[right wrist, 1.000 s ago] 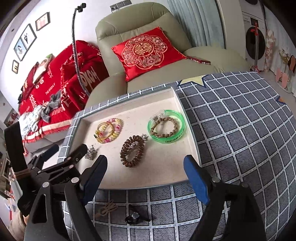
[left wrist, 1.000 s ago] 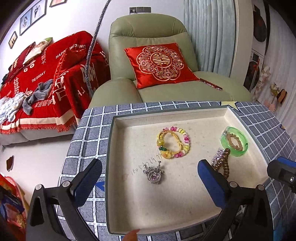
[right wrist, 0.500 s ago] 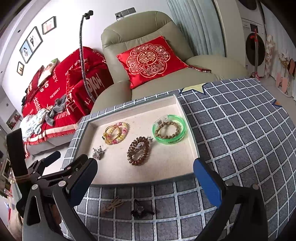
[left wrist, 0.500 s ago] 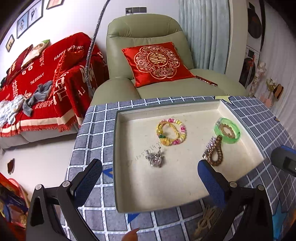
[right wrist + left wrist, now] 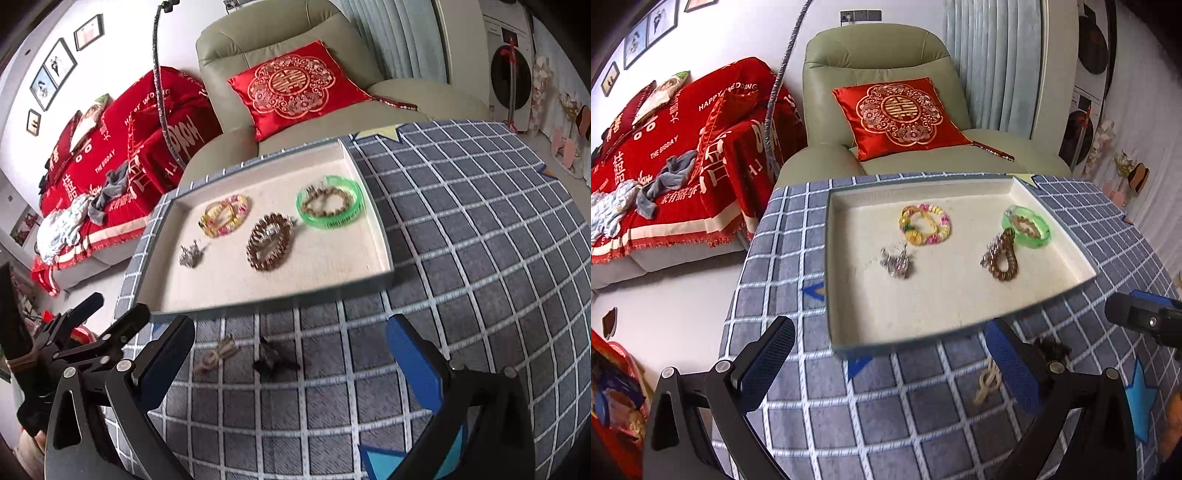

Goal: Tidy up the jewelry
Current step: 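Withdraw both open tools from the tray toward the remaining clips, then grasp the cream bunny hair clip with the left tool while the right tool grasps the black claw clip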

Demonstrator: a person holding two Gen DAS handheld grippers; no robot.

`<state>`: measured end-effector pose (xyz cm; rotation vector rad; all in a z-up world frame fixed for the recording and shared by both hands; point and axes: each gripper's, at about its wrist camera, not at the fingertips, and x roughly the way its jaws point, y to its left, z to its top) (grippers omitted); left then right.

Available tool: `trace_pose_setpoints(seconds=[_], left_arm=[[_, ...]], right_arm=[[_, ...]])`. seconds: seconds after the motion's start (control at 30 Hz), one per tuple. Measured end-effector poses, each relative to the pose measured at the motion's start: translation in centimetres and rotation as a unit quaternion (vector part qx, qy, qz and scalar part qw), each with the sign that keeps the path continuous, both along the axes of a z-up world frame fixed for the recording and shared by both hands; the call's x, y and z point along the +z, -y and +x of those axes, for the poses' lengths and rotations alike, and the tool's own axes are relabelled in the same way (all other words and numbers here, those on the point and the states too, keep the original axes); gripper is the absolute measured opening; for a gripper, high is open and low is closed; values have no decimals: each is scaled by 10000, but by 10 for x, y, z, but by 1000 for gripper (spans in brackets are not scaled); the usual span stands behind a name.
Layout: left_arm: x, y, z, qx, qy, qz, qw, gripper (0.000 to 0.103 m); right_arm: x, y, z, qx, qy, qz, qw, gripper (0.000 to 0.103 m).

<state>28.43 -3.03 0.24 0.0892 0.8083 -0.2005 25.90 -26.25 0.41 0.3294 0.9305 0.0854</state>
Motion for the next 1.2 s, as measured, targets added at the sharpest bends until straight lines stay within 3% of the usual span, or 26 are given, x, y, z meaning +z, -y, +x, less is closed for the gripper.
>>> trace_pose_setpoints(seconds=[0.33,0.83,1.0,1.2], left_arm=[[-32,6,-29,-495,-355,349,9975,103],[-50,-2,-28,-427,-601,455,9962,103],[-52,-3,-27,-425,-613,455,9962,103],[-52,0,-25,-434,-631,417,9962,103]], right_arm=[[-29,0,-12,107,-419,-64,9990,103],[-42,-36,-4,180,-621,-353,9973,102],[-48,-47,3,56,-675,-541,9962,89],[-47,-56,6,-20,-608,-930,9938,63]])
